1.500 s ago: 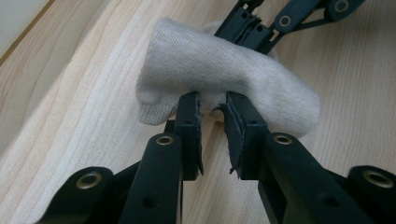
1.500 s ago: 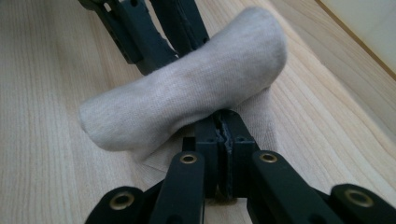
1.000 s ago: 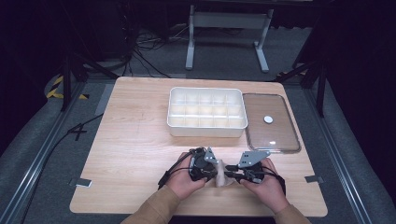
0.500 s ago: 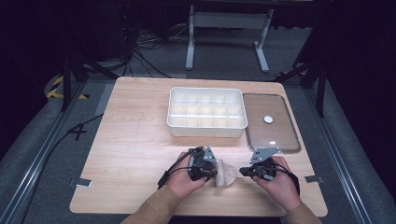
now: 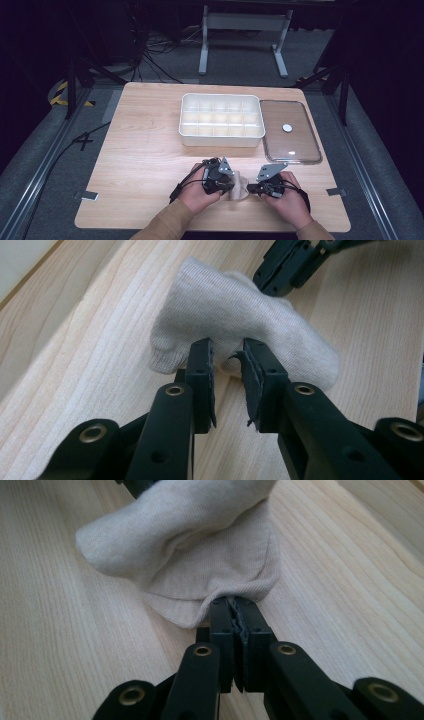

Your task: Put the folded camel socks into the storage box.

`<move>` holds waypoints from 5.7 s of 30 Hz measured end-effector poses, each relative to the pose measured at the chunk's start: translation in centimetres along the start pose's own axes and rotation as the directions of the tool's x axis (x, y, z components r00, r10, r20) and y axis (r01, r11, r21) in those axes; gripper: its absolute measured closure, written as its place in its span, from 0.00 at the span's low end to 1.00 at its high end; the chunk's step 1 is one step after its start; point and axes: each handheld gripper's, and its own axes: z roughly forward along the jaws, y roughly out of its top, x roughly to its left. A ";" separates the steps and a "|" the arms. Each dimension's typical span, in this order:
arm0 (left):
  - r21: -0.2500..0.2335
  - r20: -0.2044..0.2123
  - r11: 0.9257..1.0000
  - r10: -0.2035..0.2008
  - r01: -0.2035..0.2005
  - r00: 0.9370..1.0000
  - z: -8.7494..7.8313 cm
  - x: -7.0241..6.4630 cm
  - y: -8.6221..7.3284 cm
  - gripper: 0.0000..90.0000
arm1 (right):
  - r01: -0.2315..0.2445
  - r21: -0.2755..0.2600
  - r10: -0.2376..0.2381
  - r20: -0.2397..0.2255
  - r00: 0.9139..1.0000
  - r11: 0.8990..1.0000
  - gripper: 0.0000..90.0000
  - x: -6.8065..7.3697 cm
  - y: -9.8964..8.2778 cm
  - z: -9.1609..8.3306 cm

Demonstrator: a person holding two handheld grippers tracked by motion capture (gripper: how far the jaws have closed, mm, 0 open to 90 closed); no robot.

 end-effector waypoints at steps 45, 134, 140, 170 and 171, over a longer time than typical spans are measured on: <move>0.014 0.032 1.000 0.001 -0.002 0.999 0.9 -0.4 0.1 0.76 | -0.050 -0.279 0.022 -0.103 0.994 0.959 0.91 0.9 1.5 -0.8; 0.078 0.027 0.997 0.007 -0.009 1.000 1.5 -1.2 -1.0 0.73 | -0.261 0.017 0.261 -0.053 0.964 0.965 0.62 -0.9 2.2 1.2; 0.079 0.023 0.997 0.001 -0.003 1.000 1.4 -1.2 -1.1 0.73 | -0.285 0.027 0.287 -0.115 0.951 0.958 0.67 -1.4 2.3 1.6; -0.019 0.013 0.993 -0.120 0.120 0.993 -4.0 2.5 -2.5 0.64 | -0.228 -0.091 0.219 -0.097 0.971 0.969 0.86 -0.8 3.4 -1.5; -0.019 0.013 0.993 -0.120 0.120 0.993 -4.0 2.5 -2.5 0.64 | -0.228 -0.091 0.219 -0.097 0.971 0.969 0.86 -0.8 3.4 -1.5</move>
